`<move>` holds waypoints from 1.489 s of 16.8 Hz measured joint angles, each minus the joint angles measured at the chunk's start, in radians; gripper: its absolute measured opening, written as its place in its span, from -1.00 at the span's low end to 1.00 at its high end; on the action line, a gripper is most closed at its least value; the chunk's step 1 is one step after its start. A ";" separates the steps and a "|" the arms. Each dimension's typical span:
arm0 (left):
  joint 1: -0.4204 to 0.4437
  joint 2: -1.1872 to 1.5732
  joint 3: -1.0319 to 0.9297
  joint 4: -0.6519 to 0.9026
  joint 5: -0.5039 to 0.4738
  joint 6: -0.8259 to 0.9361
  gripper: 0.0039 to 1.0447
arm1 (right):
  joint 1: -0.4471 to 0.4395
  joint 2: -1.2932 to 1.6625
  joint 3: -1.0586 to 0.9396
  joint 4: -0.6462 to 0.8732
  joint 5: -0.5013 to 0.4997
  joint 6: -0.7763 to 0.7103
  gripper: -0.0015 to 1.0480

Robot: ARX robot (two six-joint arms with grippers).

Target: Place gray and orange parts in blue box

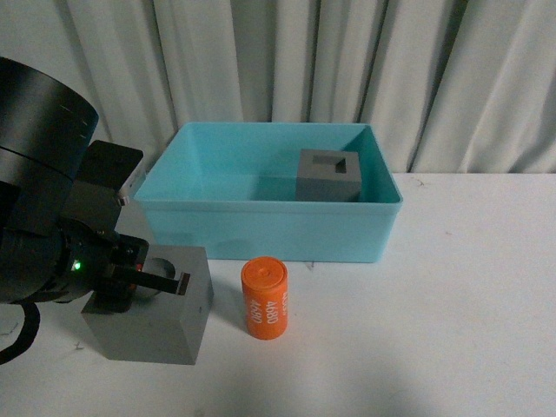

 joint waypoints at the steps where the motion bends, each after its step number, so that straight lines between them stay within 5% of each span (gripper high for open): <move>1: 0.004 -0.034 0.003 -0.064 0.022 -0.024 -0.66 | 0.000 0.000 0.000 0.000 0.000 0.000 0.87; 5: 0.027 -0.278 0.078 -0.291 0.129 -0.057 -0.68 | 0.000 0.000 0.000 0.000 0.000 0.000 0.87; 8: 0.018 -0.341 0.306 -0.296 0.148 -0.073 -0.69 | 0.000 0.000 0.000 0.000 0.000 0.000 0.87; 18: -0.051 0.225 0.634 -0.084 -0.095 0.154 -0.69 | 0.000 0.000 0.000 0.000 0.000 0.000 0.87; 25: -0.011 0.354 0.667 -0.082 -0.122 0.181 -0.69 | 0.000 0.000 0.000 0.000 0.000 0.000 0.87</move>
